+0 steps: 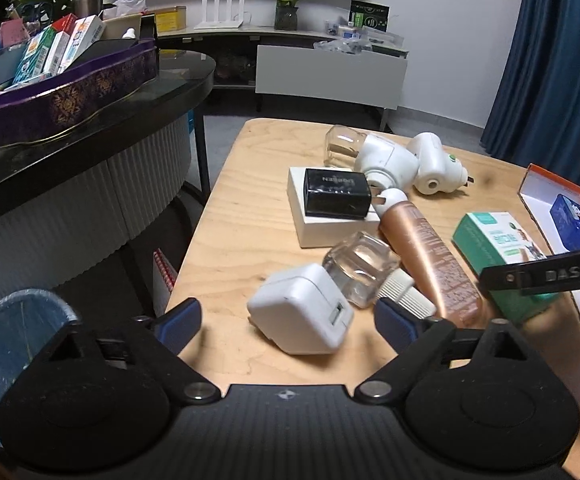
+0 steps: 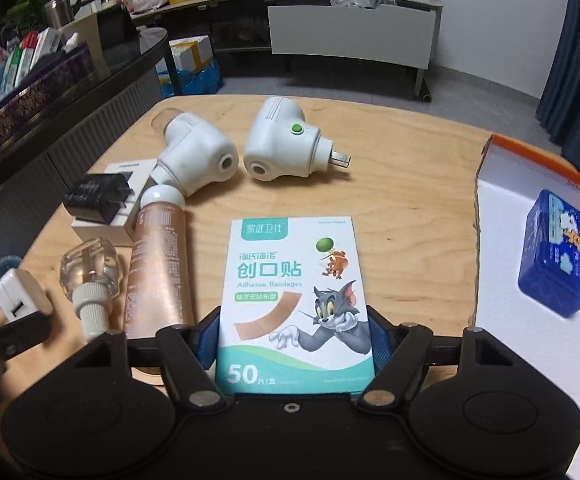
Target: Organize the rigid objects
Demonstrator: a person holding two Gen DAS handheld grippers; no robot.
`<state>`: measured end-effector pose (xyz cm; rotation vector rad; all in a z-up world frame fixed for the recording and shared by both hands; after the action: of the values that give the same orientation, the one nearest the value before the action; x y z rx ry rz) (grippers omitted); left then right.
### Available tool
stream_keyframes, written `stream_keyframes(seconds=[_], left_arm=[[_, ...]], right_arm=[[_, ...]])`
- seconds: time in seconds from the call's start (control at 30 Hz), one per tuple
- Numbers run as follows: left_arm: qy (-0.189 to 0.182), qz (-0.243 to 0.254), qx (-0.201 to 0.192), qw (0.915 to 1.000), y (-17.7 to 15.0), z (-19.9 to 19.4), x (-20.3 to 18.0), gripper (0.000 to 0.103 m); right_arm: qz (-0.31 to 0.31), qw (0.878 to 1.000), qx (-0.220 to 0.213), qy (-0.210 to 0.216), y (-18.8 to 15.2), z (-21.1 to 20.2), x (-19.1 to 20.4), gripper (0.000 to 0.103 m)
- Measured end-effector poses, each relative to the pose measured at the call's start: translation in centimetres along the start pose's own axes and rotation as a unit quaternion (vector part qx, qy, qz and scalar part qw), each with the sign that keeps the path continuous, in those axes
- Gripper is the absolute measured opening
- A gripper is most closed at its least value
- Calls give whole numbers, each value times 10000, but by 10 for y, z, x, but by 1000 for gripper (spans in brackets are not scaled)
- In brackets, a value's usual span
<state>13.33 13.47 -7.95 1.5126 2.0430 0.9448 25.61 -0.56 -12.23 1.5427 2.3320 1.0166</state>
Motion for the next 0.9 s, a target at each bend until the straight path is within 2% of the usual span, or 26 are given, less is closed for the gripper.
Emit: stream_keyframes(seconds=[0.07,0.13,0.2,0.37,0.47,0.6,0.77,0.9], left_arm=[[-23,64,-13,10000,0,6,-1,79],[-80,160,5,9998,-3,9,-4,62],[-26,298,-117,9995,-3,7,-7,57],[-128,212,-197,9995,-5,-1,-7,57],[-247,-118,-332,9991,2,-12,1,57],[-594,-596,-416,9956,13,-25,5,57],[-852,-483,-743,9924,31,-48,-18,57],[-1175,-360,-909,9883,46,-64,-52,57]], right_arm=[[56,9999,-58,-68,-1,-2,-2,84],[106,9999,-104,-37,-1,-5,-3,84],[100,9998,-174,-59,-1,-10,-4,84],[125,9991,-389,-60,2,-27,-6,84],[127,9986,-511,-76,4,-38,-9,84],[87,9976,-679,-116,5,-54,-13,84],[91,9953,-941,-223,6,-77,-21,84],[249,9922,-1181,-320,8,-100,-36,84]])
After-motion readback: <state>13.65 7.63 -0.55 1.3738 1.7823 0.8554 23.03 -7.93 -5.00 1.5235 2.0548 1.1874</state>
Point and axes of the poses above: each gripper's, at about its wrist camera, not at the fingertips, and z roughly the way its jaws point, x to its left, y to its top, the point moved 9 cm from there along z, roughly the way its jaws point, and after that the axes turned 9 degrees about y, right-handed, at the moved point
